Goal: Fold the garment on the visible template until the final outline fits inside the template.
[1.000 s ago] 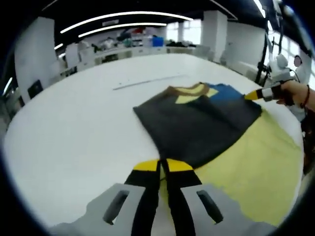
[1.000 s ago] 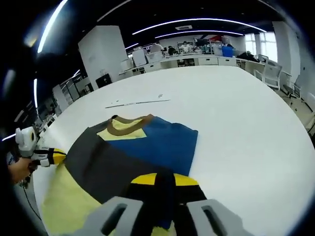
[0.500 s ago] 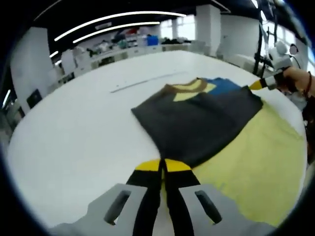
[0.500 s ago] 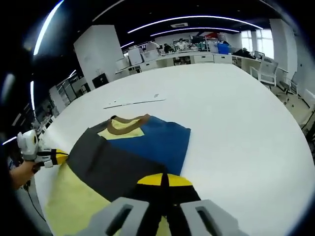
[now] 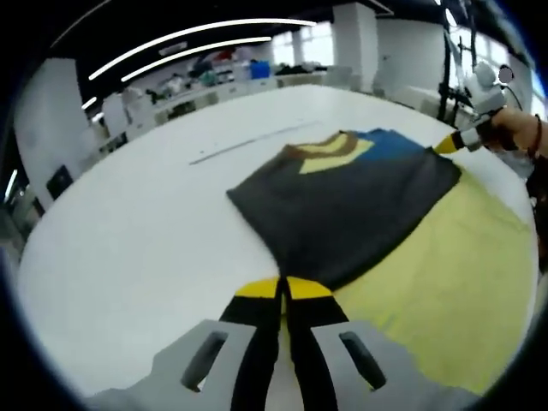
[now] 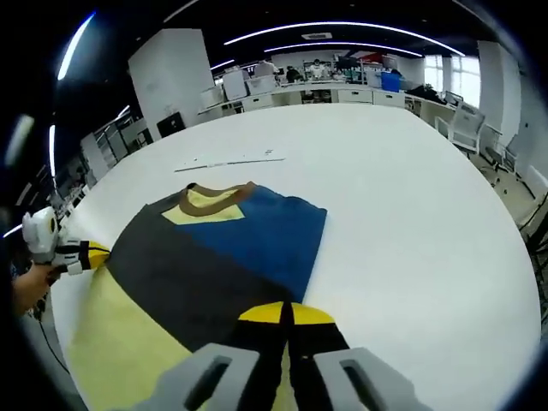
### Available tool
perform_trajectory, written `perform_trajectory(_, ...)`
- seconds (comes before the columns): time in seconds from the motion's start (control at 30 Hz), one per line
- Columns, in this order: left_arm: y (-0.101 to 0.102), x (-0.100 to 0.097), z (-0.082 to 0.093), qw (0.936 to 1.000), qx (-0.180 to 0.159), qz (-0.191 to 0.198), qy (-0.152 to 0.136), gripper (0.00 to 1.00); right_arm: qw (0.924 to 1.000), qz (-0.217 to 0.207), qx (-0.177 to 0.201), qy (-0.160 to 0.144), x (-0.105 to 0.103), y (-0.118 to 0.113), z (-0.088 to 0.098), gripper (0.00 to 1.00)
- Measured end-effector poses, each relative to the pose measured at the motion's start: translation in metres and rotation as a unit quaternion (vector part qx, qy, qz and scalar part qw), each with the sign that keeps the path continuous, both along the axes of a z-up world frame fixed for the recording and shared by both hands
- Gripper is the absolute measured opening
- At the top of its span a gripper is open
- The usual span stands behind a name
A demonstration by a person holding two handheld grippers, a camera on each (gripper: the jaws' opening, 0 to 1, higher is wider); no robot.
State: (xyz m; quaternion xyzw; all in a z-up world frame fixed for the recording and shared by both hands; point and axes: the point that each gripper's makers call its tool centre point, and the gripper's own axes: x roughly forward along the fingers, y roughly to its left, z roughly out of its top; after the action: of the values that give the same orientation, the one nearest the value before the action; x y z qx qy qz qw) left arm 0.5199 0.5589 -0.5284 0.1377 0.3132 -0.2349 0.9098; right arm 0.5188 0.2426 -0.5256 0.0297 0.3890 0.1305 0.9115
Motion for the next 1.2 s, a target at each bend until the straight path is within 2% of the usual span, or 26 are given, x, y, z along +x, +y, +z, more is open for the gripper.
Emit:
perform_trajectory(0.13, 0.001, 0.001, 0.0, 1.0, 0.002, 0.004, -0.002, 0.02, 0.9999, -0.01, 0.001, -0.003, 0.0, -0.004, 0.003, 0.02)
perform_trajectory(0.27, 0.005, 0.002, 0.004, 0.9998, 0.015, 0.006, -0.011, 0.18, 0.9999, -0.013, 0.006, -0.005, -0.003, -0.006, 0.009, 0.13)
perform_trajectory(0.4, 0.008, -0.002, 0.011, 0.9999, 0.005, 0.01, -0.01, 0.32, 0.9999, 0.004, 0.014, -0.009, -0.01, 0.001, 0.018, 0.3)
perform_trajectory(0.53, 0.008, -0.008, 0.019, 0.9999, -0.006, 0.003, -0.011, 0.41, 0.9994, 0.03, 0.015, -0.008, -0.019, 0.008, 0.024, 0.49)
perform_trajectory(0.67, 0.009, -0.011, 0.029, 0.9993, -0.034, 0.011, -0.011, 0.49, 0.9983, 0.056, 0.014, -0.003, -0.032, 0.014, 0.028, 0.6)
perform_trajectory(0.93, 0.006, -0.029, 0.05, 0.9977, -0.066, -0.004, -0.013, 0.69, 0.9965, 0.082, 0.017, -0.003, -0.056, 0.019, 0.042, 0.79)
perform_trajectory(1.07, 0.009, -0.044, 0.053, 0.9982, -0.056, -0.019, -0.011, 0.76, 0.9953, 0.096, 0.013, 0.0, -0.071, 0.02, 0.048, 0.86)
perform_trajectory(1.2, 0.013, -0.058, 0.056, 0.9979, -0.06, -0.025, -0.004, 0.82, 0.9943, 0.105, 0.013, 0.006, -0.085, 0.022, 0.05, 0.91)
